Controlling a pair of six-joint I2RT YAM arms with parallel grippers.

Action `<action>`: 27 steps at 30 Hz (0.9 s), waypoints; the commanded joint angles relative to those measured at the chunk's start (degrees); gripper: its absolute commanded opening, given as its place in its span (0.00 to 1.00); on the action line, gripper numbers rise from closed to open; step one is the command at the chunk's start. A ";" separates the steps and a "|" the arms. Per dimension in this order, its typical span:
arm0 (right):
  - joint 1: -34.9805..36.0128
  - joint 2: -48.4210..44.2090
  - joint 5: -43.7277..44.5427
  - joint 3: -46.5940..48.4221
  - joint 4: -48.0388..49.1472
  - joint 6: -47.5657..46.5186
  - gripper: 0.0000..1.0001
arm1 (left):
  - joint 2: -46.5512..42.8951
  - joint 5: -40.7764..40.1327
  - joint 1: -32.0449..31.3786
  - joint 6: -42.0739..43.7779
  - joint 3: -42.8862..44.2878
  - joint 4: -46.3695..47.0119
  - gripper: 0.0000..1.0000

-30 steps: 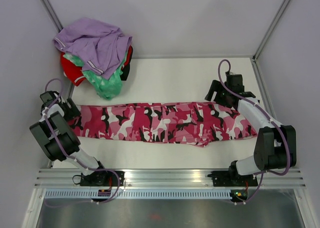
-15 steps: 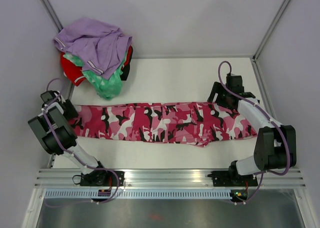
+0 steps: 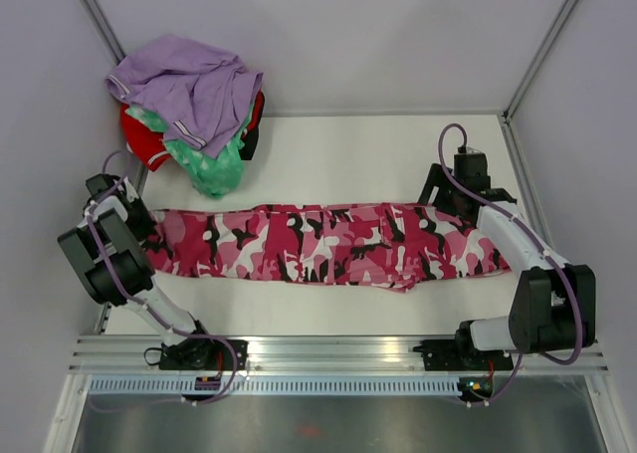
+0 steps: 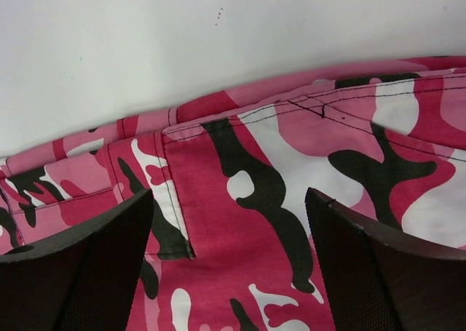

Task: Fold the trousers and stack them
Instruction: Fold the trousers

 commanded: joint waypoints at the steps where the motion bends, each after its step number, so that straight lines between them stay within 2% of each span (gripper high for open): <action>1: -0.05 -2.95 1.04 -1.00 0.48 0.58 0.91 | -8.26 5.39 -1.87 -3.56 1.20 -6.86 0.02; 5: -0.05 -4.53 -1.52 -2.32 2.76 2.51 0.91 | -20.12 -0.92 -8.01 -5.07 -0.29 -8.18 0.02; 8: -0.05 -5.06 -1.52 -3.02 3.30 2.69 0.91 | -27.78 -8.38 -17.31 -11.29 0.23 -11.33 0.02; 9: 0.03 -5.15 -1.52 -3.11 3.30 2.51 0.91 | -29.36 -11.62 -22.47 -12.88 1.36 -12.39 0.02; 10: -0.05 -5.24 -1.43 -3.20 3.56 2.51 0.91 | -31.90 -13.83 -24.44 -14.81 2.07 -14.40 0.02; 13: -0.05 -4.98 -1.43 -3.46 3.91 2.77 0.91 | -36.39 -16.37 -32.79 -21.84 4.09 -17.83 0.02; 14: -0.05 -4.89 -1.43 -3.55 3.65 2.86 0.92 | -37.37 -17.10 -38.73 -25.69 4.10 -18.20 0.02; 16: -0.05 -5.41 -1.52 -4.42 4.26 3.39 0.92 | -39.74 -17.89 -44.12 -31.92 3.40 -17.94 0.02; 19: -0.14 -6.64 -1.34 -5.83 4.62 4.09 0.92 | -38.44 -19.55 -57.89 -39.93 1.38 -15.14 0.02; 22: -0.05 -7.69 1.11 -6.27 3.22 4.88 0.93 | -34.58 -24.56 -66.18 -45.22 1.81 -12.85 0.02; 23: -0.14 -7.79 1.81 -6.36 2.95 5.06 0.95 | -31.34 -25.44 -71.26 -46.20 2.86 -10.67 0.02; 26: -0.58 -7.70 5.33 -5.75 1.19 4.80 0.97 | -25.18 -26.85 -78.57 -48.05 6.45 -6.70 0.02; 27: -0.93 -7.52 6.12 -5.66 0.75 4.97 0.98 | -20.20 -27.73 -79.82 -48.40 7.86 -5.38 0.02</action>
